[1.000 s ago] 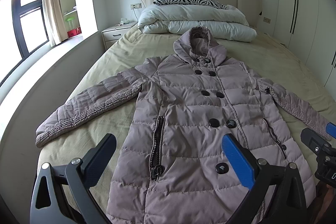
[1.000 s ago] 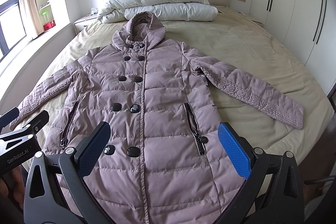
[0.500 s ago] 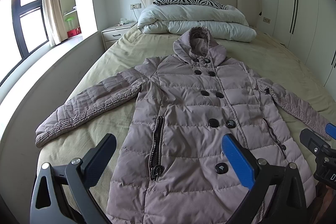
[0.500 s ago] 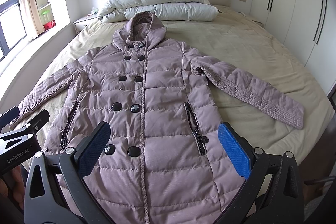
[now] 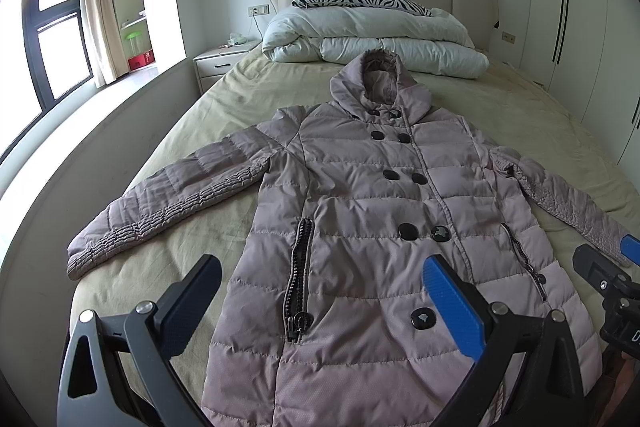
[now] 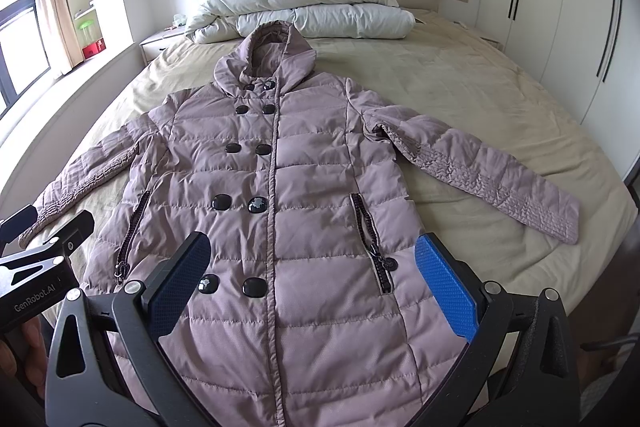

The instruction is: Fold large clothes

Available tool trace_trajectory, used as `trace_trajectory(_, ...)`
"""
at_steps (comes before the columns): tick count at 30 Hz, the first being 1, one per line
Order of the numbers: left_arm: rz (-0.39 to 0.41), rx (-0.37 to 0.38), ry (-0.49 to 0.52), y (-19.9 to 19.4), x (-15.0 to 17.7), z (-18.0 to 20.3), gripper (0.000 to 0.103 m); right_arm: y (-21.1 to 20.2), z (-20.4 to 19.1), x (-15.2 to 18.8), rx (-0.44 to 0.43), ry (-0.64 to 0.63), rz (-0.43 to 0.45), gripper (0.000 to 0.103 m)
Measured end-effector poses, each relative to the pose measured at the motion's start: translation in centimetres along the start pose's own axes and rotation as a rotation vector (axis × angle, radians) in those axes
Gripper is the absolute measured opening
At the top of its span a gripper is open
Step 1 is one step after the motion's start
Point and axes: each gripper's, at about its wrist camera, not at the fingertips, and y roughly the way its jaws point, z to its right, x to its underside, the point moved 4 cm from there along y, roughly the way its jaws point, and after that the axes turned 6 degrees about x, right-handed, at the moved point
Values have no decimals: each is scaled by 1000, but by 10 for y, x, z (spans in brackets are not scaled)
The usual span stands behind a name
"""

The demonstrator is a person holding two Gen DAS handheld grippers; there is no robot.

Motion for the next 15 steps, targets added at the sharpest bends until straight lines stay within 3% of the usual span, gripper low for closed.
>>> trace_trajectory(15,-1,1,0,0,0,0,103,1,0,1,-1,1,-3,103)
